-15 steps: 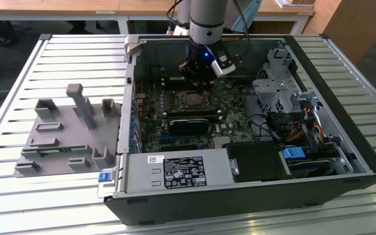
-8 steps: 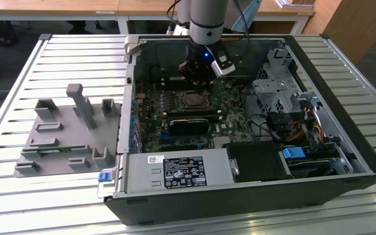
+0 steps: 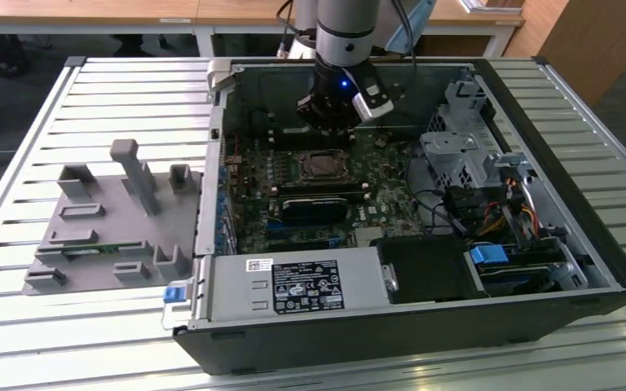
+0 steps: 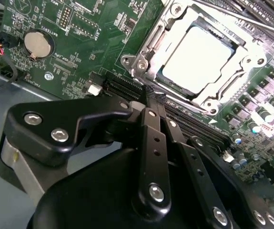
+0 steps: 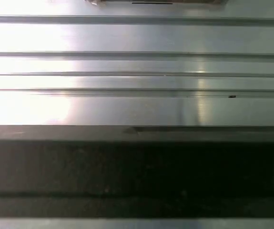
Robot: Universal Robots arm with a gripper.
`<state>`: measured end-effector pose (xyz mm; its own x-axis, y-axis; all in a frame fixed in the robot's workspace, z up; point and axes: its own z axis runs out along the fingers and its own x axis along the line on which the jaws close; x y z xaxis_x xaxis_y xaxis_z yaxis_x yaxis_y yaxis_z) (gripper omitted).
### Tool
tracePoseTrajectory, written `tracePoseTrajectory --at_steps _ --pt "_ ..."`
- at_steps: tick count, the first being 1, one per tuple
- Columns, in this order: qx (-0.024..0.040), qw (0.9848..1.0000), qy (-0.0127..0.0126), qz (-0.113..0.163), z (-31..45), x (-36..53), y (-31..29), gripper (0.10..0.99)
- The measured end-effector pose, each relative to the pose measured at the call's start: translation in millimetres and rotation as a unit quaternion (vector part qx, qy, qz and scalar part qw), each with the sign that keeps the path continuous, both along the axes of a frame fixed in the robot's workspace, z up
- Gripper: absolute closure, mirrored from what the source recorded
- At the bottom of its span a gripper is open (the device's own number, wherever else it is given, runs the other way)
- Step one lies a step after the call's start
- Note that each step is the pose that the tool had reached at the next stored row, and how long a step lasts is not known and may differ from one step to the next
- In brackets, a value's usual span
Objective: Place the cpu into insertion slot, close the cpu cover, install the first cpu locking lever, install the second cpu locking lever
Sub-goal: 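Install the first cpu locking lever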
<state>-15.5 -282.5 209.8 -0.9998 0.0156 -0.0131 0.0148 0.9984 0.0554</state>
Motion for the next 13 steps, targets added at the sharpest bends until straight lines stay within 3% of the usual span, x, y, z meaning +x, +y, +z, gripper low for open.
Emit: tracePoseTrajectory --at_steps 13 --pt "-0.0001 1.0000 0.0001 0.000 0.1 0.0 -3.7 0.980"
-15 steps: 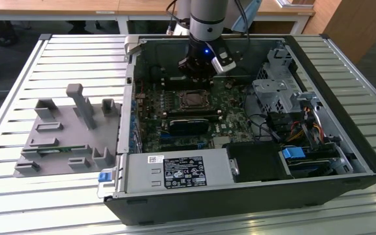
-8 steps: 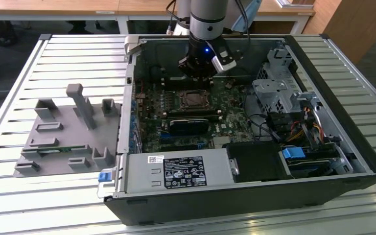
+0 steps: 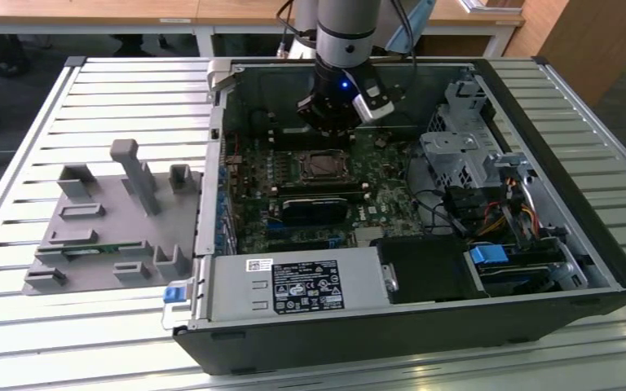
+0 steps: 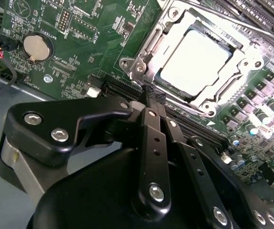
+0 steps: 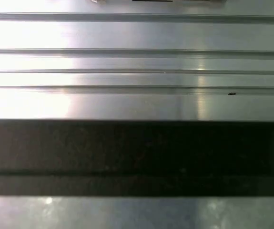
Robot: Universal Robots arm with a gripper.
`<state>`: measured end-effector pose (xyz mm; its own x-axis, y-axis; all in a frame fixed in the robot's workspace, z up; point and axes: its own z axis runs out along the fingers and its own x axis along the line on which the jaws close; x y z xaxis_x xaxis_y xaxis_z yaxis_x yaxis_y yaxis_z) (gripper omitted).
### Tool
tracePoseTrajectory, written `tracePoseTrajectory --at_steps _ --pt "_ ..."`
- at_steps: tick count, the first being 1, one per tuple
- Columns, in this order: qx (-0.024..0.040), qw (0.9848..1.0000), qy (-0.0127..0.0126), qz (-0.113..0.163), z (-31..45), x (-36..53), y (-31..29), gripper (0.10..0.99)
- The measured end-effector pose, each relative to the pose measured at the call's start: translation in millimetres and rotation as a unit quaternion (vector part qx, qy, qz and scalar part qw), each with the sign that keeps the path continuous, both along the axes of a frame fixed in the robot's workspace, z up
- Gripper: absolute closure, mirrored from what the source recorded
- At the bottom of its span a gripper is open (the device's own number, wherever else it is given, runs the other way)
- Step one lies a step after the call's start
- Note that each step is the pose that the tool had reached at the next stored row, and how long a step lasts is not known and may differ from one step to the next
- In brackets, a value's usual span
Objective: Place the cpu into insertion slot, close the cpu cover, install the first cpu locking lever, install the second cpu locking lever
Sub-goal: 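Install the first cpu locking lever, then install the second cpu locking lever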
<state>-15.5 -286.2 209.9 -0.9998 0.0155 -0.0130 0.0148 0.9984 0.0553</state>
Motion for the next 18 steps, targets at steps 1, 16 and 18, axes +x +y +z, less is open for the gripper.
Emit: tracePoseTrajectory --at_steps 1,16,18 --pt "0.0000 1.0000 0.0000 0.000 0.0 0.0 -0.5 0.980" --pt "0.0000 1.0000 0.0000 0.000 0.0 0.3 -5.9 0.980" --pt "0.0000 1.0000 0.0000 0.000 0.0 0.3 -7.3 0.980"
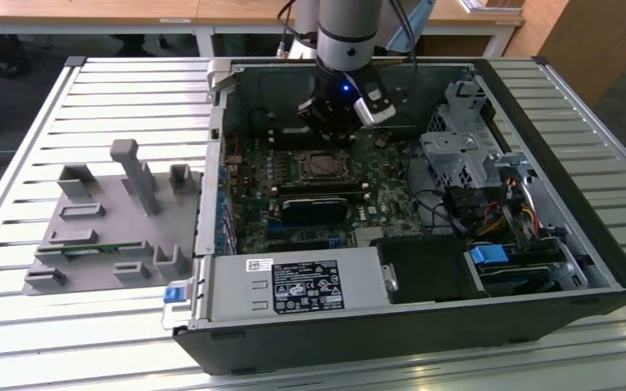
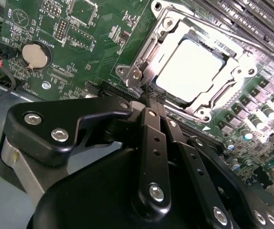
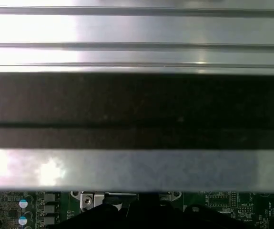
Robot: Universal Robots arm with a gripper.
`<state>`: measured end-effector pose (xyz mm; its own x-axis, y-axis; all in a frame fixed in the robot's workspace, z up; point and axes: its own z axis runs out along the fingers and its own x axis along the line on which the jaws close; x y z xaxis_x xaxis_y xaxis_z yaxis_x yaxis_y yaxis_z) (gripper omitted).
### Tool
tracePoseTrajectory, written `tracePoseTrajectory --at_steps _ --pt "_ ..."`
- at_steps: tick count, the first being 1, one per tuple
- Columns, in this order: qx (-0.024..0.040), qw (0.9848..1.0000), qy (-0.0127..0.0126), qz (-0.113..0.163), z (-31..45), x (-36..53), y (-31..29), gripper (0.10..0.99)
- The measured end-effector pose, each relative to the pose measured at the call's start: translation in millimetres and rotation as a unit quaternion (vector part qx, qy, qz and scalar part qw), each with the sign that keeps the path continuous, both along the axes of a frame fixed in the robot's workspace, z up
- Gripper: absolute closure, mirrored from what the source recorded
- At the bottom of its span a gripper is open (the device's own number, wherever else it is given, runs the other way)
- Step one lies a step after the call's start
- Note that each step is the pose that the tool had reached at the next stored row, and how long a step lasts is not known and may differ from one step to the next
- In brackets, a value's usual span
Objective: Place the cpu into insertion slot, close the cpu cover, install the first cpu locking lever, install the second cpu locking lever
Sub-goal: 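Install the second cpu locking lever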
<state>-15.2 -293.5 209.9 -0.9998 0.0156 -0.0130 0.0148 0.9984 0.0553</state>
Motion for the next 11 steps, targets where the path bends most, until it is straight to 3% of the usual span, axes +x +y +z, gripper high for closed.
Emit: tracePoseTrajectory --at_steps 11 --pt "0.0001 1.0000 0.0000 0.000 0.0 0.1 -7.4 0.980"
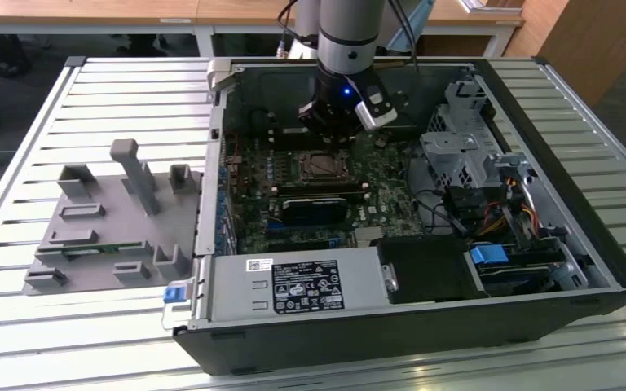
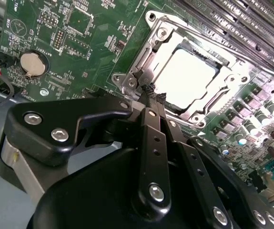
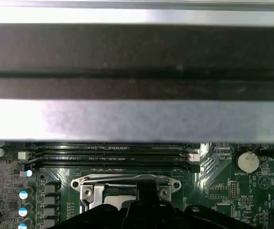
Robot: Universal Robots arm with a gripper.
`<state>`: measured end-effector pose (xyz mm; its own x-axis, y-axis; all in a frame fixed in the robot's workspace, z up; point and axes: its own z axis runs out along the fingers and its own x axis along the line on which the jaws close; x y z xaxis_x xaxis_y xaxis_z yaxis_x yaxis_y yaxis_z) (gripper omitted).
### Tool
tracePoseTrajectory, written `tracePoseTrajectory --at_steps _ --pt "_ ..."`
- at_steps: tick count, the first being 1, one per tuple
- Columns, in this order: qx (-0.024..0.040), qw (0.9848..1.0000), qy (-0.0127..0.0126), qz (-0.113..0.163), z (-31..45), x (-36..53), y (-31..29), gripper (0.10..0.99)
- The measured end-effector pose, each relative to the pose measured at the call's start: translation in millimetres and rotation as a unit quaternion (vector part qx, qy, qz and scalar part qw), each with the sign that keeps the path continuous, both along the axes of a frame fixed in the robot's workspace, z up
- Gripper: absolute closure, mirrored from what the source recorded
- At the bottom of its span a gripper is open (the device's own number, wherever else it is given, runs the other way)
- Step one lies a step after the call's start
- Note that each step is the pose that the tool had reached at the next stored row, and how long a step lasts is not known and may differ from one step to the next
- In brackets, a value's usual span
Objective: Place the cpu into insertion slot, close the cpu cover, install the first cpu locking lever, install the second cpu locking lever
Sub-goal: 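Install the second cpu locking lever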
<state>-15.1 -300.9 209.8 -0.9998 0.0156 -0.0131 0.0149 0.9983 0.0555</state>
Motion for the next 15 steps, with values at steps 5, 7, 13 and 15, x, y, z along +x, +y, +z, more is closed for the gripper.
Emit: tracePoseTrajectory --at_steps 5,7,13,15 --pt "-0.0001 1.0000 0.0001 0.000 1.6 0.0 -0.5 0.980" --pt "-0.0001 1.0000 0.0001 0.000 4.3 0.0 -0.5 0.980" --pt "0.0000 1.0000 0.0000 0.000 17.0 0.0 -0.5 0.980" --pt "-0.0001 1.0000 0.0001 0.000 20.6 0.0 -0.5 0.980"
